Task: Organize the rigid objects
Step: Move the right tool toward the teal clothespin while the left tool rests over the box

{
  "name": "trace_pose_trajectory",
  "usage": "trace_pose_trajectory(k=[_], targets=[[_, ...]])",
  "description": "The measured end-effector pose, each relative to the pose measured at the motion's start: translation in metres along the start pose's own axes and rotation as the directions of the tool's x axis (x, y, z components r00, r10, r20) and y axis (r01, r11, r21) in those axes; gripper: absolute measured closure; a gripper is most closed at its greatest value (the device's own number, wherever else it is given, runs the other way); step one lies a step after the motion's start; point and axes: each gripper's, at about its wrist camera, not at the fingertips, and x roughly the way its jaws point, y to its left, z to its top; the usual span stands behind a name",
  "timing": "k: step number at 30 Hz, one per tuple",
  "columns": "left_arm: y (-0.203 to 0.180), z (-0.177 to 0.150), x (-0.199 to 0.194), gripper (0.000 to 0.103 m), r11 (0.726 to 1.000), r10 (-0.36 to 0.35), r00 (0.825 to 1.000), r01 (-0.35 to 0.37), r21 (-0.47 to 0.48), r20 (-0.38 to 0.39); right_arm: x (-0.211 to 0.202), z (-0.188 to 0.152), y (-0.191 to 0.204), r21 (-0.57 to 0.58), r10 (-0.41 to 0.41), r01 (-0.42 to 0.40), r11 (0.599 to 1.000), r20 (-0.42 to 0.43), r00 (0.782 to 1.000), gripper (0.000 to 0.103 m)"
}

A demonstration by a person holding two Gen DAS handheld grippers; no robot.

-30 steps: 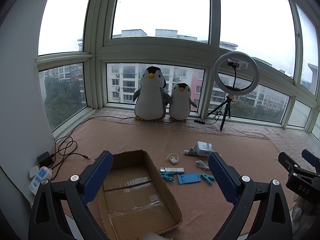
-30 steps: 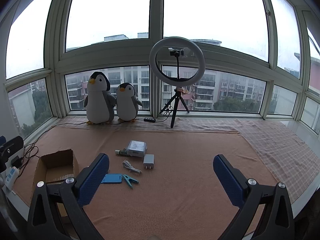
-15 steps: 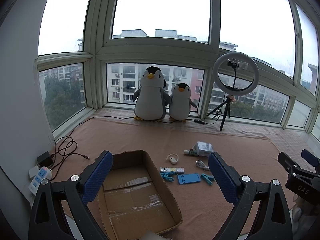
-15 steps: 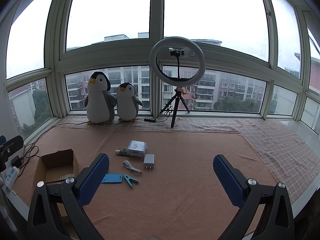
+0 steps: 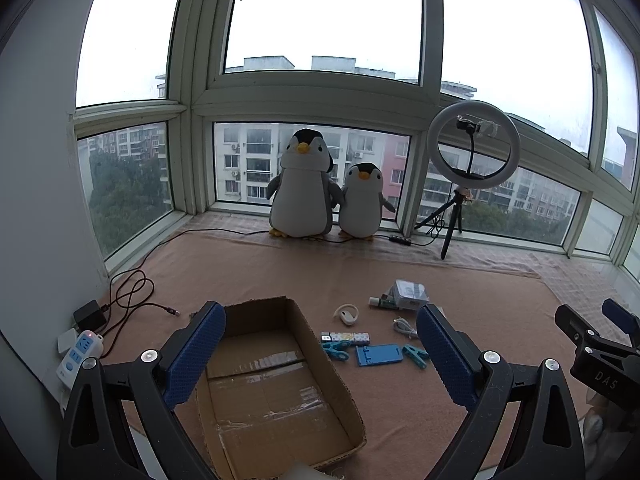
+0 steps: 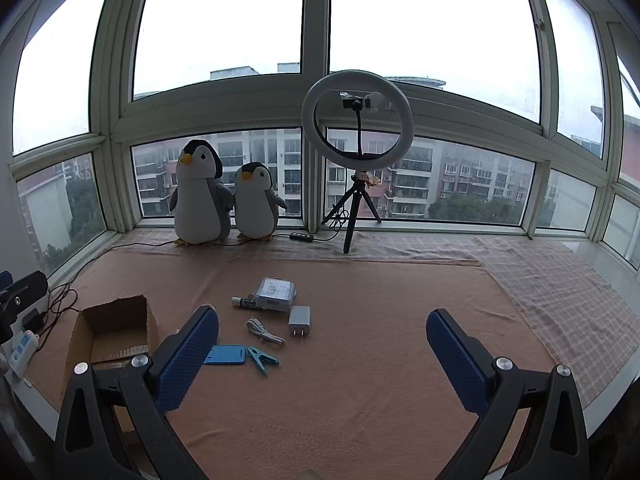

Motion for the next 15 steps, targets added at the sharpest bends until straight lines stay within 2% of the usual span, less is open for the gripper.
trace_pose_trajectory(k=[7, 11, 15], targets=[[0.008, -0.003, 0.006, 0.005, 1.000, 0.013, 0.999, -0.013, -0.010, -0.031, 0.006, -0.001, -0.001, -0.001, 0.002, -0.002, 1.000, -0.020, 1.000, 0.000], [0.023, -0.015, 0.017, 0.005, 0.998, 0.043, 0.995, -0.046, -0.035, -0.094, 0.012, -0.004, 0.000, -0.015, 0.016, -0.017, 1.000, -0.046, 0.999, 0.000], [0.049, -0.030, 0.035, 0.005, 0.993, 0.064, 0.981, -0.080, -0.082, -0.185, 0.020, -0.009, 0.004, -0.041, 0.036, -0.039, 0.998, -0.074, 0.997, 0.000]])
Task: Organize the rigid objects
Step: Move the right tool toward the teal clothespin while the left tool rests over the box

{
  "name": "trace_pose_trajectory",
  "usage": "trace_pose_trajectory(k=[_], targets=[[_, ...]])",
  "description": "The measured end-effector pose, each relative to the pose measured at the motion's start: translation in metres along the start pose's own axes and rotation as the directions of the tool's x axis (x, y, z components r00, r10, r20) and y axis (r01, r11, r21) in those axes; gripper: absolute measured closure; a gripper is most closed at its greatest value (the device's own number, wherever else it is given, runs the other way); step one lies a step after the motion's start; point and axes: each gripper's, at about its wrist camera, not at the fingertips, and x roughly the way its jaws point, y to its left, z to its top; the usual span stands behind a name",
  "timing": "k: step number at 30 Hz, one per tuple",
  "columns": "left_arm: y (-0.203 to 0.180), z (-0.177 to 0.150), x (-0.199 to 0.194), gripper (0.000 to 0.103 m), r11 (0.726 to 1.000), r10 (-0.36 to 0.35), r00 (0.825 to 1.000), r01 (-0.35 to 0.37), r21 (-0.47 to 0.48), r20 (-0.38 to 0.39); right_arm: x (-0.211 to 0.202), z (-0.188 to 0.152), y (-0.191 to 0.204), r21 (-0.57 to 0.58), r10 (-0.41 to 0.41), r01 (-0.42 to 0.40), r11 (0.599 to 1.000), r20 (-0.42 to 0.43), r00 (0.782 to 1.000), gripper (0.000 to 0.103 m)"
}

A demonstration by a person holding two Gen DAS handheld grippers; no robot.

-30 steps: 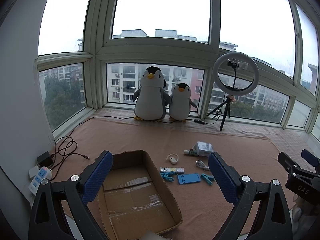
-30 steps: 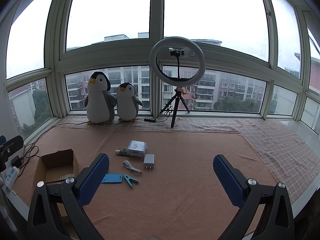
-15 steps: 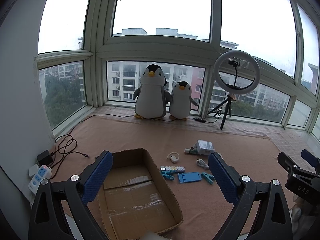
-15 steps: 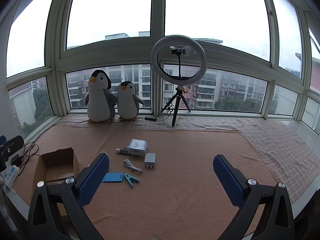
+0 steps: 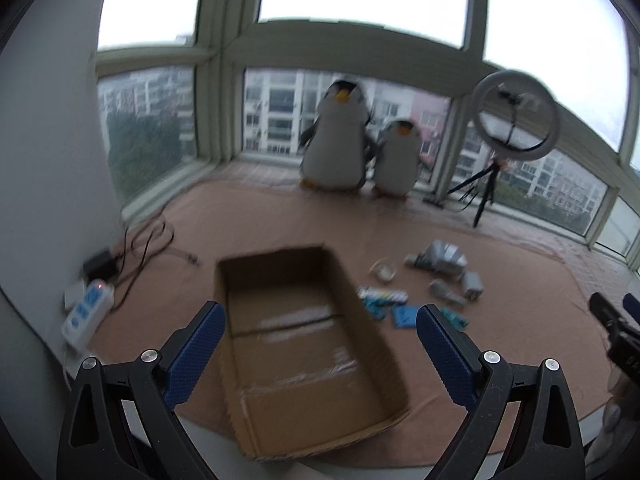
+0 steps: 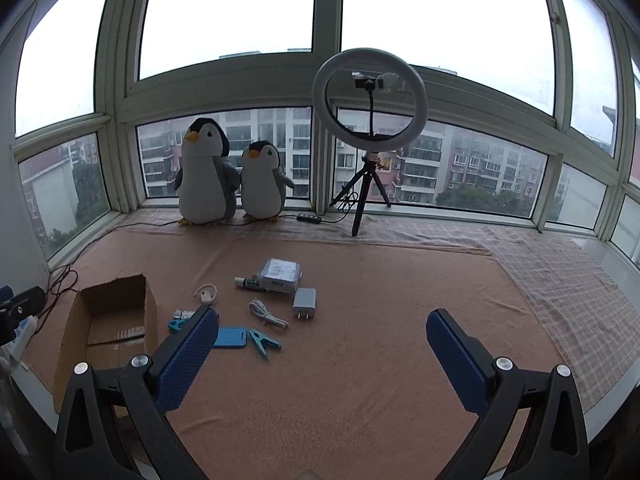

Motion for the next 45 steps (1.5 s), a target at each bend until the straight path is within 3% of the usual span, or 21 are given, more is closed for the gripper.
trace_pose_trajectory(k=[5, 12, 16, 19, 30, 37, 43, 45], targets=[[0.027, -0.015, 0.023, 0.005, 0.998, 0.057, 0.994, -0.060, -0.035, -0.091, 0.014, -0.006, 0.004, -0.012, 0.031, -0.032, 0.999, -0.047, 0.998, 0.000], [0.066, -0.034, 0.057, 0.006, 0.991, 0.072, 0.975, -0.094, -0.095, -0.212, 0.035, -0.014, 0.006, -0.012, 0.074, -0.076, 0.997, -0.112, 0.991, 0.000], [0.085, -0.046, 0.077, 0.015, 0.982, 0.089, 0.958, -0.131, -0.138, -0.272, 0.050, -0.019, 0.003, 0.000, 0.109, -0.110, 0.994, -0.154, 0.982, 0.000], [0.095, -0.058, 0.094, 0.029, 0.974, 0.094, 0.944, -0.153, -0.166, -0.315, 0.060, -0.023, 0.006, -0.008, 0.143, -0.147, 0.989, -0.179, 0.973, 0.000], [0.090, -0.075, 0.119, 0.036, 0.971, 0.112, 0.929, -0.177, -0.159, -0.352, 0.093, -0.031, 0.012, -0.018, 0.201, -0.214, 0.977, -0.271, 0.941, 0.000], [0.087, -0.083, 0.131, 0.050, 0.971, 0.114, 0.916, -0.184, -0.152, -0.386, 0.117, -0.031, 0.015, -0.054, 0.221, -0.251, 0.966, -0.329, 0.918, 0.001], [0.086, -0.087, 0.136, 0.057, 0.972, 0.111, 0.913, -0.182, -0.148, -0.393, 0.143, -0.028, 0.020, -0.090, 0.235, -0.288, 0.953, -0.379, 0.895, 0.012], [0.085, -0.087, 0.137, 0.059, 0.972, 0.111, 0.913, -0.182, -0.146, -0.393, 0.151, -0.026, 0.022, -0.093, 0.255, -0.317, 0.944, -0.407, 0.877, 0.016]])
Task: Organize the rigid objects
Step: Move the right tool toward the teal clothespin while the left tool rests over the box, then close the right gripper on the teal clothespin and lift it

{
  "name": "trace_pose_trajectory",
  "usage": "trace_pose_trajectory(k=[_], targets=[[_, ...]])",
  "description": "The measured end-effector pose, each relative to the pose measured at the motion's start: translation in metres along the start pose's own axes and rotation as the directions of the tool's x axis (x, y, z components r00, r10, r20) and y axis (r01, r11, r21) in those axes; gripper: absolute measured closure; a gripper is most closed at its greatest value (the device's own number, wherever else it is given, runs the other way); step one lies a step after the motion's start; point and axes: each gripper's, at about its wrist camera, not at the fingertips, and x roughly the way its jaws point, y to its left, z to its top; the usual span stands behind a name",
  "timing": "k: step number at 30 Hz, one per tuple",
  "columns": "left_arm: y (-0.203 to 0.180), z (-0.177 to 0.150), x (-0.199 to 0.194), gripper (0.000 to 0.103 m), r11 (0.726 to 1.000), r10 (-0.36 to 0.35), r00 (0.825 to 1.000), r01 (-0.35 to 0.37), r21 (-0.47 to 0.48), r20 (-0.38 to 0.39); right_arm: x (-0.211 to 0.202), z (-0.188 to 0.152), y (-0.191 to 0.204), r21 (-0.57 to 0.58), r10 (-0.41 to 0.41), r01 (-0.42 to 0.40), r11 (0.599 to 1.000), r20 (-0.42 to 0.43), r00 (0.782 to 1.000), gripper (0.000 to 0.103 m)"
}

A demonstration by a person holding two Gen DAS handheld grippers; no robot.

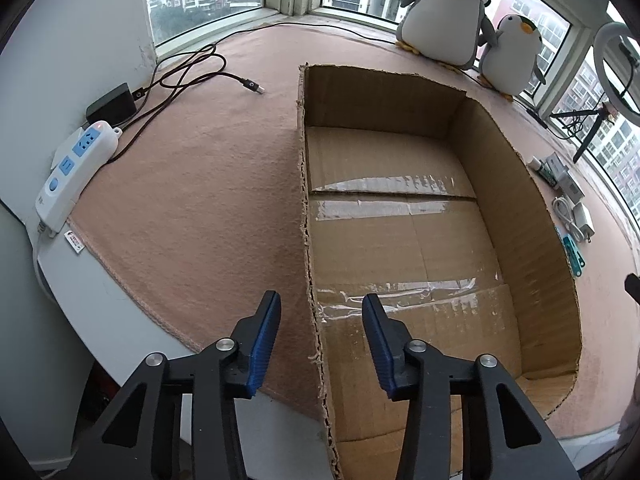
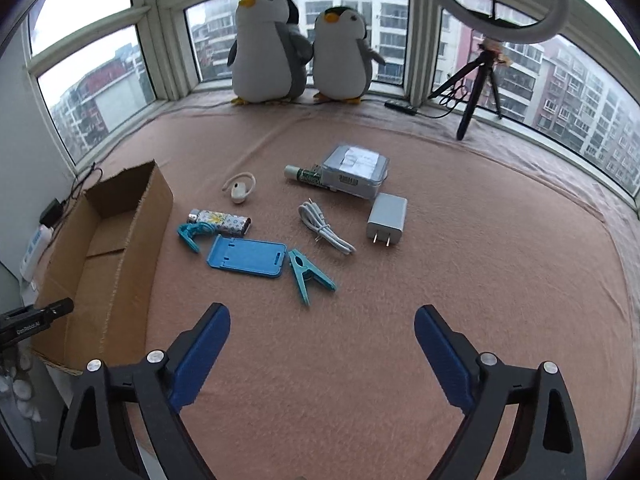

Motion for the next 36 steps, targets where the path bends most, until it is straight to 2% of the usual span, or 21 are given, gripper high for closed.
trace_pose_trajectory(k=[3, 6, 13, 15, 20, 26, 29, 31, 35, 36], targets=[[0.000, -0.001, 0.001, 0.066, 1.000, 0.001, 1.000, -0.001, -0.001, -0.003, 0.015, 0.007, 0.002, -0.037, 0.024, -0.026, 0.999, -0.044, 0.999, 0.029], [0.001, 0.000, 0.003, 0.071, 1.000, 0.003, 1.000, -0.003, -0.004, -0.008, 0.033, 0.013, 0.002, -0.065, 0.026, -0.032, 0.997, -0.089, 0.996, 0.030], [0.000, -0.001, 0.006, 0.074, 1.000, 0.008, 1.000, -0.008, 0.007, -0.013, 0.069, 0.028, 0.001, -0.119, 0.004, -0.025, 0.993, -0.168, 0.986, 0.035], [0.000, -0.001, 0.007, 0.076, 1.000, 0.002, 1.000, -0.002, 0.006, -0.014, 0.077, 0.032, -0.001, -0.120, 0.016, -0.041, 0.992, -0.199, 0.980, 0.043], [0.000, -0.001, 0.007, 0.082, 1.000, -0.015, 1.000, 0.015, 0.016, -0.017, 0.092, 0.035, 0.001, -0.154, 0.002, -0.039, 0.987, -0.231, 0.973, 0.044], [0.001, 0.000, 0.007, 0.085, 1.000, -0.021, 1.000, 0.021, 0.021, -0.022, 0.101, 0.036, 0.007, -0.189, -0.022, -0.026, 0.982, -0.247, 0.969, 0.044], [0.000, -0.001, 0.007, 0.085, 0.999, -0.017, 1.000, 0.017, 0.030, -0.022, 0.104, 0.036, 0.013, -0.214, -0.027, -0.030, 0.976, -0.258, 0.966, 0.056], [-0.001, 0.000, 0.008, 0.085, 0.999, -0.014, 1.000, 0.015, 0.033, -0.023, 0.104, 0.037, 0.016, -0.220, -0.026, -0.033, 0.975, -0.257, 0.966, 0.060], [-0.001, 0.000, 0.009, 0.085, 0.999, -0.014, 1.000, 0.015, 0.039, -0.026, 0.102, 0.036, 0.020, -0.207, 0.005, -0.061, 0.976, -0.262, 0.965, 0.080], [-0.001, 0.000, 0.009, 0.085, 0.999, -0.016, 0.999, 0.017, 0.037, -0.028, 0.101, 0.035, 0.020, -0.207, 0.002, -0.058, 0.977, -0.259, 0.966, 0.080]])
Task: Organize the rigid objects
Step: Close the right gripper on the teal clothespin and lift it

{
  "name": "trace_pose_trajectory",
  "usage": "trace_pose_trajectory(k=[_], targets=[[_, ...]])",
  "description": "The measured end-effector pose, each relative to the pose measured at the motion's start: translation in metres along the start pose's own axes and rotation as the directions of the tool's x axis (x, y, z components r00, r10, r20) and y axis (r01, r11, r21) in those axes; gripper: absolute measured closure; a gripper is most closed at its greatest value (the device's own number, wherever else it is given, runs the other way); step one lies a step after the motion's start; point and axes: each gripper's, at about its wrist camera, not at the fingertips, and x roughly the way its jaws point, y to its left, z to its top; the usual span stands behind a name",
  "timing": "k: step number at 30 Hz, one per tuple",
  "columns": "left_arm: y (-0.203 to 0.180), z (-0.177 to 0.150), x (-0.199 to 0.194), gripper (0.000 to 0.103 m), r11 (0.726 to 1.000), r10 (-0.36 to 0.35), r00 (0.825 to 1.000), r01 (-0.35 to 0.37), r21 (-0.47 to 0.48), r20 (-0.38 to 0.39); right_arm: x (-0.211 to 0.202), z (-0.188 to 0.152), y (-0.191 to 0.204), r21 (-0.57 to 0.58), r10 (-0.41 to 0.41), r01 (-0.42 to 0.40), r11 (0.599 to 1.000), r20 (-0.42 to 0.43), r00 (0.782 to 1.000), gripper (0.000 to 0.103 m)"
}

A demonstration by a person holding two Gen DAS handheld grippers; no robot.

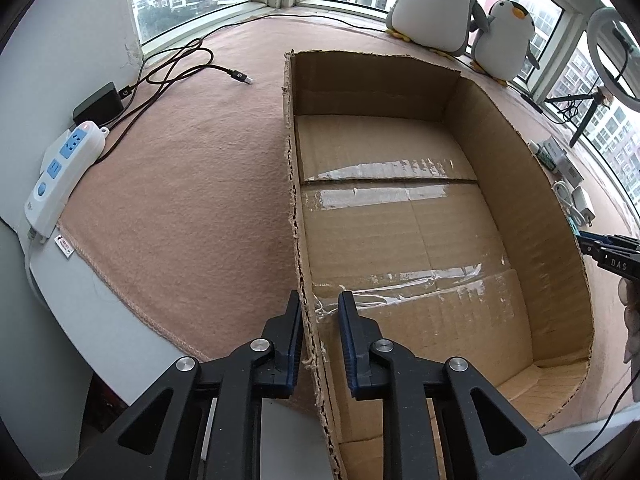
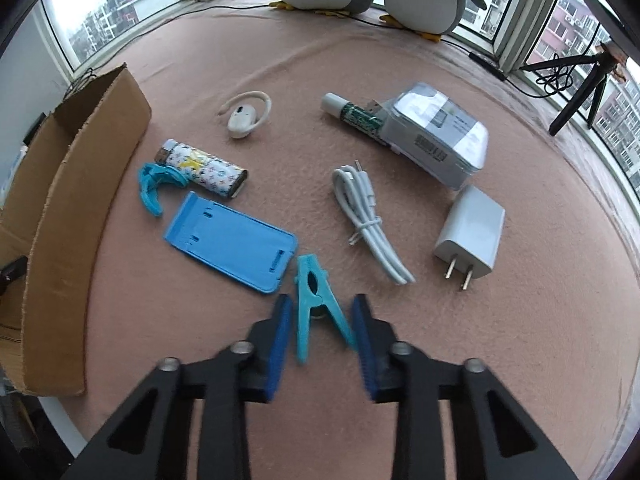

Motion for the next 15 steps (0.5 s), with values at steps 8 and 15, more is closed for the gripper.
trace_pose_trajectory(k=[8, 15], targets=[[-0.003, 0.001, 0.000, 0.084, 1.000, 0.014, 1.000, -0.014, 0.010, 0.000, -0.006, -0.012, -0.009, 0.060, 0.055, -0.056, 0.997, 0.016, 0.998, 0.081], [-0.003, 0.001, 0.001, 0.084, 1.000, 0.008, 1.000, -0.008, -0.007, -0.001, -0.012, -0.023, -0.018, 0.131, 0.097, -0.101, 0.986, 0.038, 0.995, 0.081]])
